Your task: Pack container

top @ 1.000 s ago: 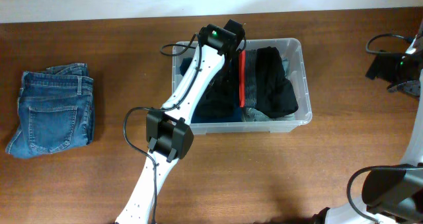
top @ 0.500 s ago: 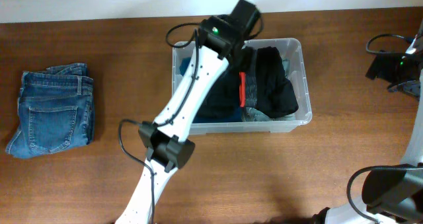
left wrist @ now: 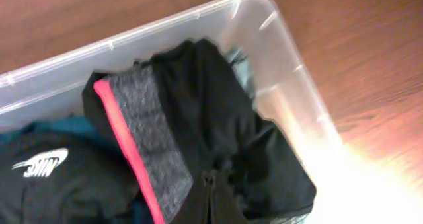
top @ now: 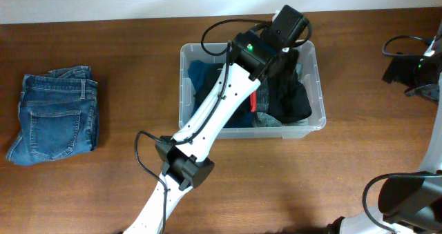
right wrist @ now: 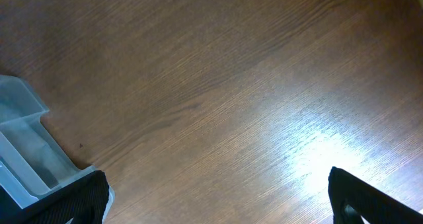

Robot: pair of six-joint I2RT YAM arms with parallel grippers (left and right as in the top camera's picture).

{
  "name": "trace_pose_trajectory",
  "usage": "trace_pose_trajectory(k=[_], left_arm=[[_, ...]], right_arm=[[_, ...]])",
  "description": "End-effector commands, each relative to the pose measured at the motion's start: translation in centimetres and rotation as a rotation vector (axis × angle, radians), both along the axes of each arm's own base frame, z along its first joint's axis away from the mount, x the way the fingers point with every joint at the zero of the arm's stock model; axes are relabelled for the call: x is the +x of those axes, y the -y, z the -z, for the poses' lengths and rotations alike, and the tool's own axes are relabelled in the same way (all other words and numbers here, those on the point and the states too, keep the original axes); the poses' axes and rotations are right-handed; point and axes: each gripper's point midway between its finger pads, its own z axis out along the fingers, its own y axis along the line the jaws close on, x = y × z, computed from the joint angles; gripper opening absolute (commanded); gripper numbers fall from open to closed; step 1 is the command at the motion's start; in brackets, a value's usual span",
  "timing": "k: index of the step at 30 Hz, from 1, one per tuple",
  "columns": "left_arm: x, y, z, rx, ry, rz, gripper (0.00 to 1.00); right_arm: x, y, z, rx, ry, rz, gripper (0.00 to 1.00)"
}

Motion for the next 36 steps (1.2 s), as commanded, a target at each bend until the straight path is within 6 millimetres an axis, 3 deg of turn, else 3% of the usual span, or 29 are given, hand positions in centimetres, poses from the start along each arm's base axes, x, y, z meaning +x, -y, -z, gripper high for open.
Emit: trace_pose_trajectory(k=[1, 5, 9, 14, 18, 21, 24, 27, 28, 32, 36], left_arm=[[-0.5, -1.1, 2.4, 0.077, -0.054, -0.026, 0.0], [-0.8, -1.1, 6.3, 0.133, -0.12, -0.022, 0.0], [-2.7, 0.3, 11.5, 0.105, -0.271, 0.042, 0.0], [-3.6, 0.3, 16.3, 0.121, -0.338, 0.054, 0.0], [-3.9, 0.2, 16.8, 0.123, -0.353, 0.057, 0.0], [-3.2, 0.5, 14.5, 0.09, -0.316, 0.057, 0.0], [-2.1, 0.0, 9.8, 0.044, -0.242, 0.049, 0.0], [-0.9, -2.1, 4.6, 0.012, -0.163, 0.006, 0.0], [-0.3, -3.6, 2.1, -0.001, -0.128, -0.025, 0.0], [0.9, -9.1, -3.5, -0.04, -0.064, -0.125, 0.01], [1.9, -17.4, -6.9, -0.043, -0.053, -0.285, 0.0]], right_arm=[[-0.1, 0.3, 0.1, -0.006, -0.007, 0.018, 0.98], [-0.1, 0.3, 0.1, -0.006, -0.007, 0.018, 0.98], [-0.1, 0.3, 0.1, -0.006, -0.007, 0.018, 0.98], [-0.1, 0.3, 0.1, -0.006, -0.007, 0.018, 0.98], [-0.1, 0.3, 0.1, -0.006, -0.007, 0.018, 0.98], [-0.1, 0.3, 0.1, -0.006, -0.006, 0.018, 0.98], [-0.1, 0.3, 0.1, -0.006, -0.006, 0.018, 0.98], [-0.1, 0.3, 0.1, -0.006, -0.007, 0.018, 0.98], [-0.1, 0.3, 0.1, -0.006, -0.006, 0.018, 0.98], [-0.1, 0.3, 0.1, -0.006, -0.007, 0.018, 0.98], [-0.1, 0.3, 0.1, -0.006, -0.006, 0.018, 0.98]])
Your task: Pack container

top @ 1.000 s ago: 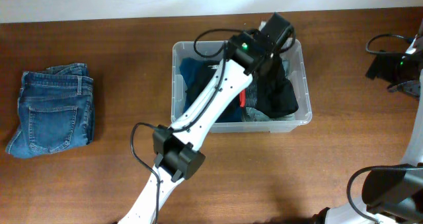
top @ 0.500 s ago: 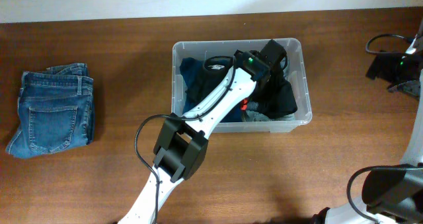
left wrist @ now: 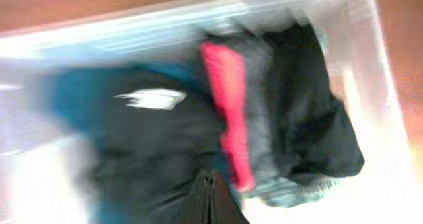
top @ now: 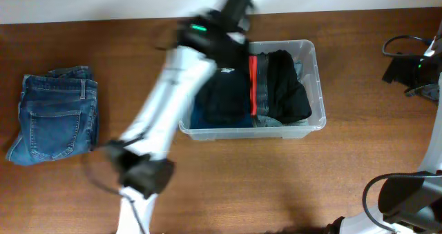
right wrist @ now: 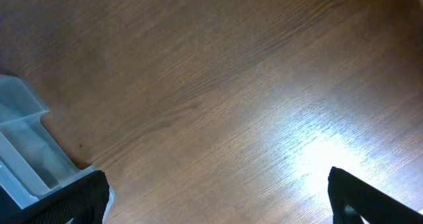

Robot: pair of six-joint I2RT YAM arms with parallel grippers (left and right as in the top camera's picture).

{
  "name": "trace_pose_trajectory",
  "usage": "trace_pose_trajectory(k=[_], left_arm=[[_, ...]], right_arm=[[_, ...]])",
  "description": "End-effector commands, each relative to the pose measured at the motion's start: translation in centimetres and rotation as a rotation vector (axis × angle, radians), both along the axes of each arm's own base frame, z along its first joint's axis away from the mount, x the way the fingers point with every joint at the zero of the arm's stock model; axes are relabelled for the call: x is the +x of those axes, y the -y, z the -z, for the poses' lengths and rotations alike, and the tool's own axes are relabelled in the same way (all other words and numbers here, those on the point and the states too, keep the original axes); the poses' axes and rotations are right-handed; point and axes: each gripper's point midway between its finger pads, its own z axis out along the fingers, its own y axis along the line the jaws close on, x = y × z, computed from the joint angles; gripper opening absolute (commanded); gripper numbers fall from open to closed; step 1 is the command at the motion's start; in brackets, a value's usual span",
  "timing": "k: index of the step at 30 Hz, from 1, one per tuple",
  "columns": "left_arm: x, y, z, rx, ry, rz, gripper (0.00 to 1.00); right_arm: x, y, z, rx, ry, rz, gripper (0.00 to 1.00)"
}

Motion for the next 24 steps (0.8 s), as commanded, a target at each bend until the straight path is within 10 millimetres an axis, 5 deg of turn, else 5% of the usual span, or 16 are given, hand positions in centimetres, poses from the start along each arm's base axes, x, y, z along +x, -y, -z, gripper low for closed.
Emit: trace_pose_trajectory(k=[1, 7, 11, 16, 24], left_arm=[[1.2, -10.1, -5.3, 0.014, 0.069, -0.212, 0.01], [0.1, -24.9, -4.5, 0.065, -0.074, -0.573, 0.04], [-2.0, -32.7, -3.5, 0.043, -0.176, -0.834, 0.06], [-3.4, -38.0, -2.3, -0.003, -0.234, -0.968, 0.1], [-8.6, -45.2, 3.2, 0.066, -0.447, -1.171, 0.11]], right_arm=[[-0.1, 0.3, 0.1, -0.006, -0.006, 0.018, 0.98], [-0.1, 0.3, 0.1, -0.006, -0.006, 0.018, 0.98], [-0.1, 0.3, 0.1, -0.006, -0.006, 0.018, 0.98], [-0.1, 0.3, 0.1, -0.006, -0.006, 0.018, 0.98], [-0.1, 0.3, 0.1, -0.006, -0.006, 0.018, 0.99]])
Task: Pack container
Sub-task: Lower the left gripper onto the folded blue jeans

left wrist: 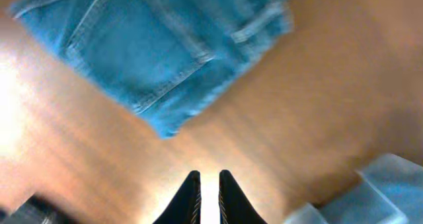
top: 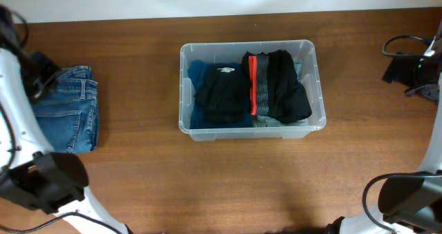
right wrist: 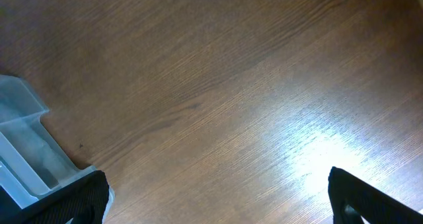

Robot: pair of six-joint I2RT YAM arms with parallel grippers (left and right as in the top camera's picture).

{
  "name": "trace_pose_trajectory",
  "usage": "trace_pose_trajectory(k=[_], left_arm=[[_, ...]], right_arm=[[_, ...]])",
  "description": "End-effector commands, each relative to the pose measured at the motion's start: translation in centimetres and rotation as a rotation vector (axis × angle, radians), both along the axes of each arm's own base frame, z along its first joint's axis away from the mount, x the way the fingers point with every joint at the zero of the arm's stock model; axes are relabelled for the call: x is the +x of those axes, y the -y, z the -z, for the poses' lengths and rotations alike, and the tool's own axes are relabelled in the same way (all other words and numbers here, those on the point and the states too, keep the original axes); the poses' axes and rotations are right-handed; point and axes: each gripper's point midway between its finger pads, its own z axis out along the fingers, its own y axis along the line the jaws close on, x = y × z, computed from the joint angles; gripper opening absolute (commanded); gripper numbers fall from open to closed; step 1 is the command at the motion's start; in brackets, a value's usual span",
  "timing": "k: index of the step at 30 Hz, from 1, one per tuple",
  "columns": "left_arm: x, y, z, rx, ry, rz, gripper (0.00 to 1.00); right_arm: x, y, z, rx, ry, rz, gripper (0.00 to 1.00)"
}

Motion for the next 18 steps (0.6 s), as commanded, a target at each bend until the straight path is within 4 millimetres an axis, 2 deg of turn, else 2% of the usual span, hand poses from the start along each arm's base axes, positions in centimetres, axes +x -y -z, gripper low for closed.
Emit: trace_pose_trajectory(k=[1, 6, 10, 14, 18], left_arm=[[-3.2, -2.9, 3.3, -0.028, -0.128, -0.116, 0.11], [-6.5, -5.4, 7.7, -0.097, -0.225, -0.244, 0.12], [-6.8, -5.1, 10.4, -0.223, -0.194, -0.258, 0.09], [-7.1, -5.7, 11.9, -0.228, -0.192, -0.271, 0.08], [-6.8, -6.7, 12.2, -0.175, -0.182, -0.211, 0.1]], right_arm=[[-0.1, 0.3, 0.1, -0.006, -0.006, 0.018, 0.98], [-0.1, 0.3, 0.1, -0.006, -0.006, 0.018, 0.98], [-0.1, 0.3, 0.1, -0.006, -0.006, 0.018, 0.98], [-0.1, 0.3, 0.1, -0.006, -0.006, 0.018, 0.98], [-0.1, 0.3, 0.1, -0.006, -0.006, 0.018, 0.99]])
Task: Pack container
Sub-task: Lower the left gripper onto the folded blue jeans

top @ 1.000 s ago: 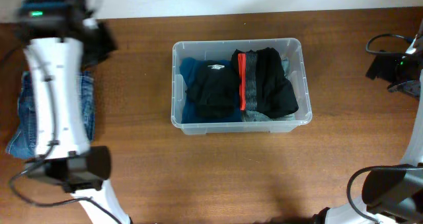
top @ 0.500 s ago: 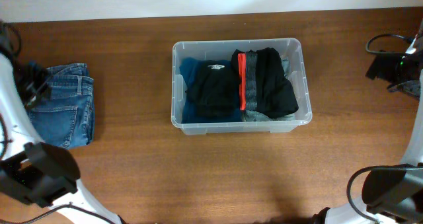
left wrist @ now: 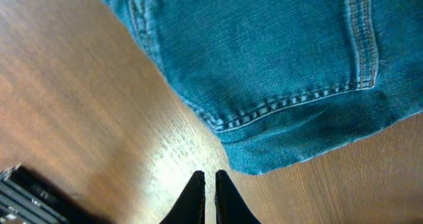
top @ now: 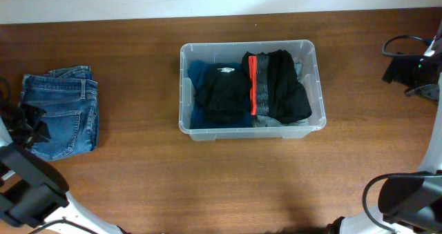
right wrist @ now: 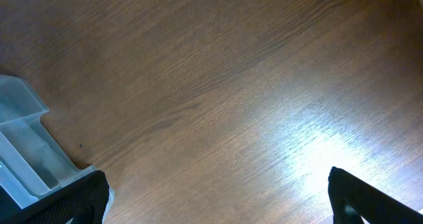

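A clear plastic container (top: 314,89) stands mid-table, holding black garments (top: 224,96), a grey one with a red stripe (top: 253,82) and something teal. Folded blue jeans (top: 62,113) lie at the far left; in the left wrist view the jeans (left wrist: 277,59) fill the upper part. My left gripper (top: 31,123) sits at the jeans' left edge, above the bare wood; its fingertips (left wrist: 209,179) are shut with nothing between them. My right gripper (right wrist: 218,197) is open over bare table, far right of the container, whose corner (right wrist: 20,151) shows at the left.
The brown wooden table (top: 138,186) carries only the container and the jeans. A dark ribbed object (left wrist: 26,197) shows in the left wrist view's lower left corner. Black cables and the right arm (top: 411,65) are at the right edge.
My left gripper has moved from the far left corner of the jeans to their left edge, nearer the table front. The wrist camera is closer to the denim. The right arm is unchanged.
My left gripper was over the black garment in the container's right half. Then the arm was at the container's back left, blurred. Then it was at the far left beside the jeans, and now at their left edge. The right gripper stayed open throughout.
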Robot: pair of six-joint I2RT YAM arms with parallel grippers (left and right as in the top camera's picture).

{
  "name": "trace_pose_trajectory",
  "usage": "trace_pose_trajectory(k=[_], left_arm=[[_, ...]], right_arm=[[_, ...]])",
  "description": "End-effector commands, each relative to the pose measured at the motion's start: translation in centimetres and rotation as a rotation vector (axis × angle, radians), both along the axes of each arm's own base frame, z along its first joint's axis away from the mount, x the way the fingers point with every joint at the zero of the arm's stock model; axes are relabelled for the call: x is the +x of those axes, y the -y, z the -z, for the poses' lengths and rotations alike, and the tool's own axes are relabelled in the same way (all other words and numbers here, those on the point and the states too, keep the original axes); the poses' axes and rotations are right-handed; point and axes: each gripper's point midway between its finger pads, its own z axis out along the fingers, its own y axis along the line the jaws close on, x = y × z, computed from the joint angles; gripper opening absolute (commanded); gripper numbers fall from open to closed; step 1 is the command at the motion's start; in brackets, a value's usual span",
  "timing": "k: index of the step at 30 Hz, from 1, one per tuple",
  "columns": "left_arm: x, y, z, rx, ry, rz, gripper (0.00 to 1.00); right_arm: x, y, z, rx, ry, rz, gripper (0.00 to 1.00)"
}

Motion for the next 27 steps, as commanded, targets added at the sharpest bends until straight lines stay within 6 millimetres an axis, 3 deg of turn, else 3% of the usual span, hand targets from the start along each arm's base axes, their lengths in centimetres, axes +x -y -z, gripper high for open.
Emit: trace_pose_trajectory(k=[1, 8, 14, 27], left_arm=[[0.4, -0.3, 0.3, 0.013, 0.017, 0.079, 0.1], [0.7, -0.5, 0.3, 0.021, 0.031, 0.081, 0.13], [1.8, 0.6, 0.2, -0.045, 0.096, 0.074, 0.15], [2.1, 0.0, 0.3, -0.014, 0.102, 0.078, 0.17]], right_arm=[[-0.1, 0.3, 0.1, -0.006, -0.006, 0.018, 0.98], [-0.1, 0.3, 0.1, -0.006, -0.006, 0.018, 0.98], [-0.1, 0.3, 0.1, -0.006, -0.006, 0.018, 0.98], [-0.1, 0.3, 0.1, -0.006, -0.006, 0.018, 0.99]])
